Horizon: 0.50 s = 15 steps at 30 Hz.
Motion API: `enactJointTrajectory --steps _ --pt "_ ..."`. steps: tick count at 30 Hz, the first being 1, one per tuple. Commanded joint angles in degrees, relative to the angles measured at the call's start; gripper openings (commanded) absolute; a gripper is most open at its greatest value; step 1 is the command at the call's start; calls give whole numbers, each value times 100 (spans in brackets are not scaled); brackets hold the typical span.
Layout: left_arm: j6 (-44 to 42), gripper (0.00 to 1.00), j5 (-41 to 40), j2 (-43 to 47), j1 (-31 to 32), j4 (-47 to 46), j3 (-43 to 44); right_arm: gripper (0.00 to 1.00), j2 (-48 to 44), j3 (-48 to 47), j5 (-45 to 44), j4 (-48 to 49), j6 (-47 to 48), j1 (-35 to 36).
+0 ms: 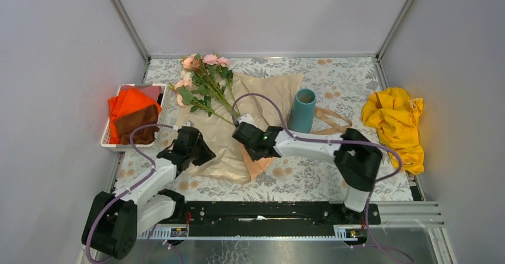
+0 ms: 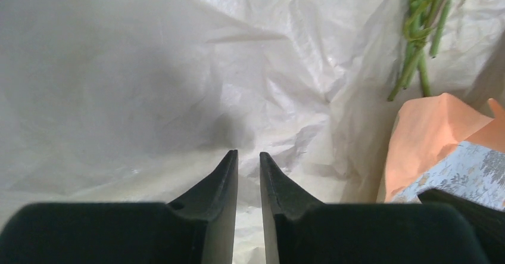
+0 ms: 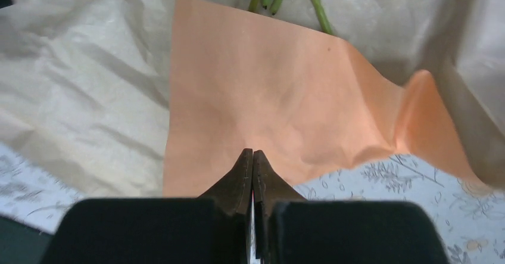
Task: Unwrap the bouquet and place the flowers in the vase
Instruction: Unfold the wrapping paper at the center of the board.
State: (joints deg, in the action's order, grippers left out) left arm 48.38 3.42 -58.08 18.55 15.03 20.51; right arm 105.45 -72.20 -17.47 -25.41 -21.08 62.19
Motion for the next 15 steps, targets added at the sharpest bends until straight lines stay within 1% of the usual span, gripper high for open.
enactJointTrajectory --steps 1,3,4,6,7,9,12,15 --pt "-240 26 -256 33 -35 144 422 7 -974 236 -20 130 -152 11" --pt "-250 25 -241 -58 -36 148 509 29 -948 91 97 -55 -93 57" --pt "-250 25 -226 -90 -32 153 546 35 -884 -26 137 -131 -40 109" --pt "-250 24 -196 -93 -37 187 614 45 -655 -337 119 -266 63 251" --pt "-250 24 -201 -62 -35 224 660 47 -499 -494 104 -334 95 320" --pt "-274 24 -266 45 -31 344 772 48 -99 -847 88 -538 153 413" --pt "-340 25 -318 204 -36 538 915 48 520 -1351 -3 -902 174 503" --pt "-373 25 -490 268 -36 636 983 48 879 -1558 -47 -1007 163 539"
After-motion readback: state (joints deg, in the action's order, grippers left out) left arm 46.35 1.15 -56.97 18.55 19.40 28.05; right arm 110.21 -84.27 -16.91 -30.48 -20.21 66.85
